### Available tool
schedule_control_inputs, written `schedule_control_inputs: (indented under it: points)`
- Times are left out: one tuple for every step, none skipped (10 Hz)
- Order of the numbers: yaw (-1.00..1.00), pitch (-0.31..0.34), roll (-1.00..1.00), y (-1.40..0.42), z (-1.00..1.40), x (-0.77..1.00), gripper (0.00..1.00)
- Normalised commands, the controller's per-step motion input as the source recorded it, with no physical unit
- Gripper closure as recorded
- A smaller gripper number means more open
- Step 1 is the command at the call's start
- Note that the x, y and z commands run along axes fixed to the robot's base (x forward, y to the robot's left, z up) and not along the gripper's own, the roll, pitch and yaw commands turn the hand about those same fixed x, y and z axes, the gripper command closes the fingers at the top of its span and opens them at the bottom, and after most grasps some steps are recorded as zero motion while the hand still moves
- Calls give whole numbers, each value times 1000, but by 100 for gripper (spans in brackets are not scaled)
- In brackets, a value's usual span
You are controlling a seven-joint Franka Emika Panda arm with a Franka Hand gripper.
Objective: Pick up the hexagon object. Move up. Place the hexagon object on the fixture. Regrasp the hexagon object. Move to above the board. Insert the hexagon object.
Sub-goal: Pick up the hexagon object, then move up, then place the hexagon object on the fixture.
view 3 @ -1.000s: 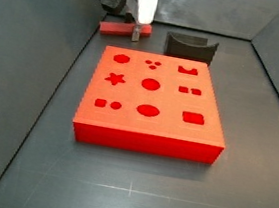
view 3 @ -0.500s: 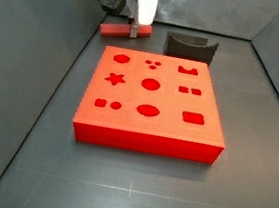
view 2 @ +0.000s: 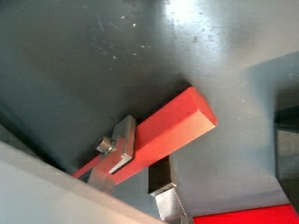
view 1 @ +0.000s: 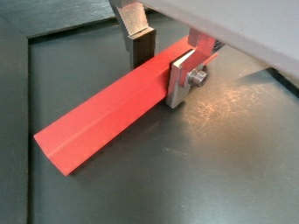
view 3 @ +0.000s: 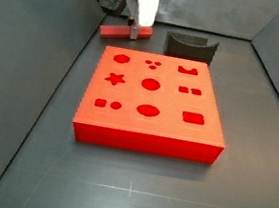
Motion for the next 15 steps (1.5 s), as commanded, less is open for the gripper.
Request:
schedule_control_inputs:
  points:
    - [0, 0, 0, 0, 0, 0, 100]
    - [0, 0, 0, 0, 0, 0, 100]
    - [0, 0, 0, 0, 833, 0, 100]
    - [0, 39, 1, 5, 736, -18, 100]
    - [-6, 63, 10, 10, 622, -13, 100]
    - [-8, 76, 17, 9, 535, -10, 100]
    - [-13, 89, 38, 5, 351, -11, 100]
    - [0, 0, 0, 0, 1000, 0, 100]
    - [-2, 6, 18, -1, 1000, -3, 100]
    - [-5, 20, 28, 0, 1000, -8, 100]
    - [-10, 42, 50, 2, 1000, -14, 100]
    - [-10, 52, 60, 2, 1000, -17, 100]
    - [-4, 73, 83, 1, 1000, -23, 100]
    - [1, 84, 96, 0, 1000, -28, 100]
    - [7, 89, 107, -3, 1000, -30, 100]
